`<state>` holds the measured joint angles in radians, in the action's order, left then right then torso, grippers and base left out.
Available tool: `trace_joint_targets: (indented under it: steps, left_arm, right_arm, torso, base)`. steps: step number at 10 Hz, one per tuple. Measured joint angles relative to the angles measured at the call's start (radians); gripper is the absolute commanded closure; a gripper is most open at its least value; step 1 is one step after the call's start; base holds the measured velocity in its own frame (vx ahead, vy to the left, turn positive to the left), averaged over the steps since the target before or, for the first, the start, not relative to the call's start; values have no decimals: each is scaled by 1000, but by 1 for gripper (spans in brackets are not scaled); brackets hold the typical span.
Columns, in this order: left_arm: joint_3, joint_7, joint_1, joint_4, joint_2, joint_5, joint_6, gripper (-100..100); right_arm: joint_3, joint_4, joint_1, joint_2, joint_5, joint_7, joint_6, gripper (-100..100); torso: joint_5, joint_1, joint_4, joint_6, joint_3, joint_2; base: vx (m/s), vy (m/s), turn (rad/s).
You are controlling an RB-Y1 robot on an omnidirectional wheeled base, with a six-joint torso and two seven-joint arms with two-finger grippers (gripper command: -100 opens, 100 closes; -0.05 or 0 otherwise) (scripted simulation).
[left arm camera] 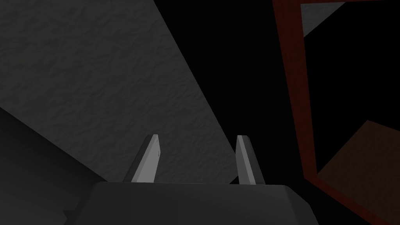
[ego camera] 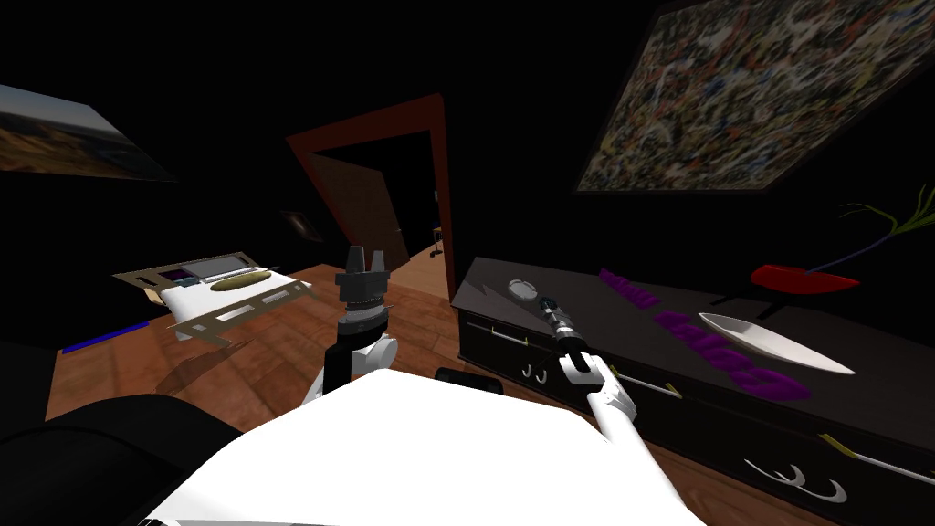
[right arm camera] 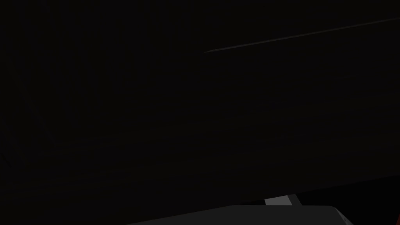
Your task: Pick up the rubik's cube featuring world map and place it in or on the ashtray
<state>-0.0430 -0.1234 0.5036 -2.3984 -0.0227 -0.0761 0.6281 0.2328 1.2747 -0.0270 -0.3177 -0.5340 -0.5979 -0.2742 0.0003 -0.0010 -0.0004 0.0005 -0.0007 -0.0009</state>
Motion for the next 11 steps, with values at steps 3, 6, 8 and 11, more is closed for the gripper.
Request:
trace_joint_targets:
  steps: [3, 6, 8, 11]
  left_arm:
    - [0, 0, 0, 0, 0, 0, 0, 0]
    - [0, 0, 0, 0, 0, 0, 0, 0]
    - [0, 0, 0, 0, 0, 0, 0, 0]
    - [0, 0, 0, 0, 0, 0, 0, 0]
  right_arm:
    - [0, 0, 0, 0, 0, 0, 0, 100]
    - [0, 0, 0, 0, 0, 0, 0, 0]
    - [2, 3, 6, 0, -1, -5, -4, 100]
    - [-3, 22, 23, 13, -14, -50, -17, 100]
  torso:
    - [0, 0, 0, 0, 0, 0]
    - [0, 0, 0, 0, 0, 0]
    - [0, 2, 0, 1, 2, 5]
    - [2, 9, 1, 4, 7, 14]
  base:
    - [0, 0, 0]
    - [0, 0, 0]
    - [-122, 62, -140]
    - [-141, 130, -310]
